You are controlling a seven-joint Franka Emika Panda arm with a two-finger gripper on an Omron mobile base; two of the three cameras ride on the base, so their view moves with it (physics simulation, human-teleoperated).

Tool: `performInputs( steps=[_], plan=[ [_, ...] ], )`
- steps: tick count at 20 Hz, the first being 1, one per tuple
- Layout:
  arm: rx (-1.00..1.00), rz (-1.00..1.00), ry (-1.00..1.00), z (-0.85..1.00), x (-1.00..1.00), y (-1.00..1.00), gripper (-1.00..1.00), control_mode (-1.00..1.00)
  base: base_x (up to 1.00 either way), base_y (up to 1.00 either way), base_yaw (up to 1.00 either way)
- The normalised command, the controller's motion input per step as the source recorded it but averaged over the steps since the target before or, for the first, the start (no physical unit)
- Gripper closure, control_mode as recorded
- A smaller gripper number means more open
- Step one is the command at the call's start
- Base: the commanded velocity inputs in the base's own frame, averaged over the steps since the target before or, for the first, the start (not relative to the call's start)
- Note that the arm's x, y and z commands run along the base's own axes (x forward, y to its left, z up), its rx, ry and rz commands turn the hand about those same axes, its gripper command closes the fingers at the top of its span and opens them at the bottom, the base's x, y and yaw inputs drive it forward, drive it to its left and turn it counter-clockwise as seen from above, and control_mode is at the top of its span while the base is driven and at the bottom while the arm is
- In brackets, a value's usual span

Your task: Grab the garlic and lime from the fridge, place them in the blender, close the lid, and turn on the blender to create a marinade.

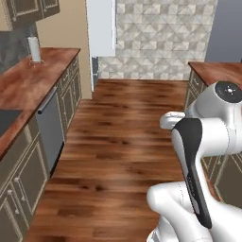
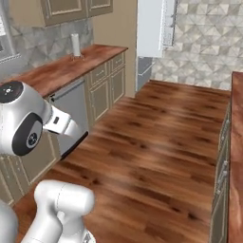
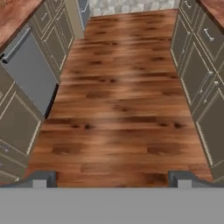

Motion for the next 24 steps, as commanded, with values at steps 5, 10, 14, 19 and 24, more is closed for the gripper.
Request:
performInputs(
  steps=[5, 10, 14, 19, 24],
  plan=[
    [0.00, 0.00, 0.00, 0.00, 0.00, 0.00, -1.00, 1.00, 1.00, 0.00, -0.28],
    [0.00, 0.00, 0.00, 0.00, 0.00, 0.00, -1.00, 1.00, 1.00, 0.00, -0.24],
    [0.00, 0.00, 0.00, 0.00, 0.00, 0.00, -1.00, 1.00, 1.00, 0.00, -0.20],
    [0.00, 0.00, 0.00, 0.00, 0.00, 0.00, -1.00, 1.00, 1.00, 0.00, -0.16],
    [0.00, 0.00, 0.00, 0.00, 0.00, 0.00, -1.00, 1.00, 1.00, -0.02, -0.12]
  ],
)
